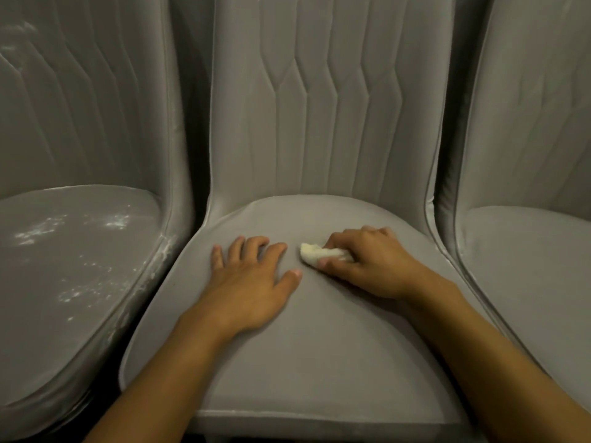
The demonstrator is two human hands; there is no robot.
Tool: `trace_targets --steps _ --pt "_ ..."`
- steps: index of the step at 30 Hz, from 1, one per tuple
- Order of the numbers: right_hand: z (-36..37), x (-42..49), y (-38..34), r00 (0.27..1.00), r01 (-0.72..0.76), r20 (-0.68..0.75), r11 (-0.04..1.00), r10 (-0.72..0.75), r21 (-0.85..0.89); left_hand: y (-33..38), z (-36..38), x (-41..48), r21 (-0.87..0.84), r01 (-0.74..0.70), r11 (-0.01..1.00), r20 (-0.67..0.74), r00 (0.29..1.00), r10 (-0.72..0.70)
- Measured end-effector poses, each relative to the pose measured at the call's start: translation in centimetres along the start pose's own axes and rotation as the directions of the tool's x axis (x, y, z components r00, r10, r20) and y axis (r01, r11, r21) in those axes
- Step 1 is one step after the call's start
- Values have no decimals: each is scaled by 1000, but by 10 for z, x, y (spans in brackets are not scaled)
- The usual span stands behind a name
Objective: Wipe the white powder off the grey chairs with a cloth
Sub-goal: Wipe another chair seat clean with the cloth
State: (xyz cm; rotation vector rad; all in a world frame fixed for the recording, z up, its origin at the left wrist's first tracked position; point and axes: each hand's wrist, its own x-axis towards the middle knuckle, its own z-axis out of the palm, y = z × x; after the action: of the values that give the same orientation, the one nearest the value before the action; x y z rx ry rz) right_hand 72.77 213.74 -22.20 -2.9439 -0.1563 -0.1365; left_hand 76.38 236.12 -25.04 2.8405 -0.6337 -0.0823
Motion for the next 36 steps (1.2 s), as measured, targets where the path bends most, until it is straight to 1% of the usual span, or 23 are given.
trace_targets --steps 1,2,3,4,5,7,9,11,13,15,16,17,19,20,23,26,28,29,30,32,33,34,36 --pt "-1 -2 6 995 -47 -93 997 41 -65 0 0 0 -4 1 1000 -4 1000 -2" --pt "-3 -2 17 970 -132 -221 983 102 -127 0 0 0 -7 2 1000 -6 1000 -2" --pt "-4 -1 33 926 -256 -323 955 198 -149 0 0 -1 -9 1 1000 -6 1000 -1" --pt "-6 -1 50 876 -389 -361 911 320 -138 0 0 -1 -13 -2 1000 -8 1000 1" --pt "-8 -3 66 832 -494 -342 863 437 -101 0 0 -2 -17 -3 1000 -10 1000 3" --pt "-8 -8 84 784 -592 -245 806 571 -12 0 0 -2 -21 -4 1000 -14 1000 3" --pt "-2 -16 78 800 -568 -208 822 562 34 0 0 -2 -18 1 1000 -14 1000 -1" --pt "1 -26 59 866 -464 -201 886 458 17 1 -1 -1 -14 7 1000 -9 1000 -7" --pt "-1 -41 38 931 -338 -151 941 334 0 1 -1 -2 -16 9 1000 -6 1000 -10" --pt "-8 -54 31 967 -228 -107 973 229 26 1 -2 -3 -21 7 1000 -8 1000 -7" --pt "-12 -59 33 969 -213 -120 976 216 35 2 -2 -3 -22 5 1000 -9 1000 -6" --pt "-16 -60 41 958 -229 -169 973 232 39 2 -2 -4 -22 6 1000 -10 1000 -6" --pt "-24 -59 67 899 -330 -294 943 324 28 3 -3 -4 -22 7 1000 -14 1000 -8" --pt "-28 -57 80 876 -392 -298 920 378 15 2 -3 -4 -24 9 1000 -16 1000 -9" --pt "-27 -56 106 863 -492 -120 870 491 26 3 -3 -5 -26 11 1000 -14 1000 -12" --pt "-30 -70 106 869 -494 25 868 493 42 2 -4 -5 -27 14 1000 -18 1000 -14" --pt "-41 -81 104 857 -513 121 850 500 121 2 -4 -6 -34 13 999 -22 1000 -14" --pt "-45 -81 108 856 -517 112 843 505 150 2 -3 -6 -38 14 999 -21 1000 -15" --pt "-50 -78 110 856 -515 38 843 516 151 2 -3 -5 -40 15 999 -20 1000 -16" --pt "-52 -64 116 827 -506 -229 857 514 95 2 -3 -4 -41 13 999 -21 1000 -14" --pt "-51 -58 116 818 -495 -290 865 497 84 1 -2 -4 -41 10 999 -25 1000 -12" --pt "-50 -54 112 838 -477 -264 876 477 68 1 -2 -4 -40 9 999 -30 1000 -10" --pt "-43 -52 105 889 -445 -87 893 450 68 0 -1 -3 -37 8 999 -36 999 -10"
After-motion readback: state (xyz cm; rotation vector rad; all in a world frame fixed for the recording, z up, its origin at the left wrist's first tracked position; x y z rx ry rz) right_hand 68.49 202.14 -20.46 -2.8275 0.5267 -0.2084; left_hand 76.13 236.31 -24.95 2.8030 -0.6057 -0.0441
